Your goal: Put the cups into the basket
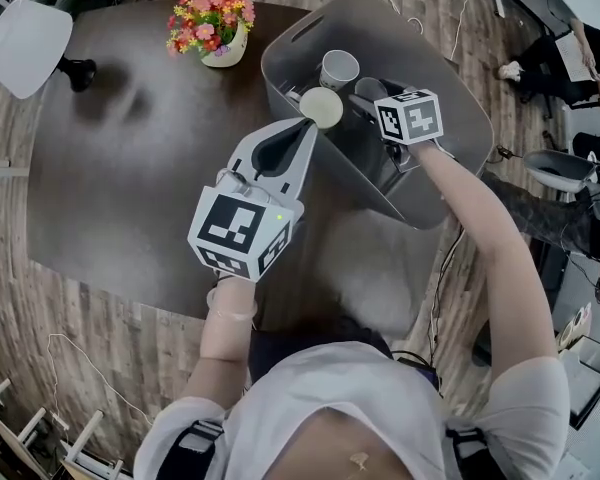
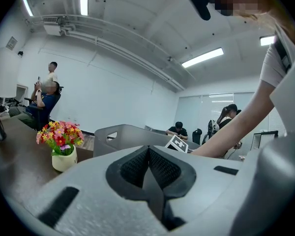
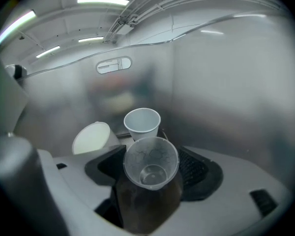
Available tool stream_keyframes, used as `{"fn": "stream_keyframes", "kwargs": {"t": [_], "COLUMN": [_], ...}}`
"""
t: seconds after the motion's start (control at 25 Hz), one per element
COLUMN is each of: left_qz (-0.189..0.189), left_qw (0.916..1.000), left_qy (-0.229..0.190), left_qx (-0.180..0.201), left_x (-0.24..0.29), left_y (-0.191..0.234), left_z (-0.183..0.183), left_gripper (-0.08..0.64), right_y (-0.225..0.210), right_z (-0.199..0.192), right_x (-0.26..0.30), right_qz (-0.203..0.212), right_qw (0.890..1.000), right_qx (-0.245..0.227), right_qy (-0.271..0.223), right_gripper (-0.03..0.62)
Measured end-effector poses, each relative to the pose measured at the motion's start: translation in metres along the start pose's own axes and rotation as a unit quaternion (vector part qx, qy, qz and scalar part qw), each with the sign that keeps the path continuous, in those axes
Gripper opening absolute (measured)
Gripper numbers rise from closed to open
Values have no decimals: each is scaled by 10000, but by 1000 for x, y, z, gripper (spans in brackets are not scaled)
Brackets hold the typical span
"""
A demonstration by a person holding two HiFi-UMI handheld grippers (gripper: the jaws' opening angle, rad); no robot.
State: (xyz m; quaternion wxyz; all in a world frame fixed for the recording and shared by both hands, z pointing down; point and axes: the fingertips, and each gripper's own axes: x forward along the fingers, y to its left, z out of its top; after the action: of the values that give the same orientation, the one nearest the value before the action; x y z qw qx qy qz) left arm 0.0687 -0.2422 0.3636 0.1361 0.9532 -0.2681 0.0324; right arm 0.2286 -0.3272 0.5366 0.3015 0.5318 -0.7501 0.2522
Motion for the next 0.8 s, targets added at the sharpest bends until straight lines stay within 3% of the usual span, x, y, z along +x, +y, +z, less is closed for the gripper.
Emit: {"fn": "stream_keyframes", "kwargs": {"t": [0.8], "left_qz": [16], "left_qw": [10000], "left_qy": [30], "left_qx": [9], "left_x": [3], "left_y": [5], "left_z": [0], "left_gripper": [11], "right_y": [-3], "right_z": [-15], "right_x": [8], "right_qz": [-107], "right_qw": [9994], "right_qx": [4], "right_qy": [323], "right_gripper": [329]}}
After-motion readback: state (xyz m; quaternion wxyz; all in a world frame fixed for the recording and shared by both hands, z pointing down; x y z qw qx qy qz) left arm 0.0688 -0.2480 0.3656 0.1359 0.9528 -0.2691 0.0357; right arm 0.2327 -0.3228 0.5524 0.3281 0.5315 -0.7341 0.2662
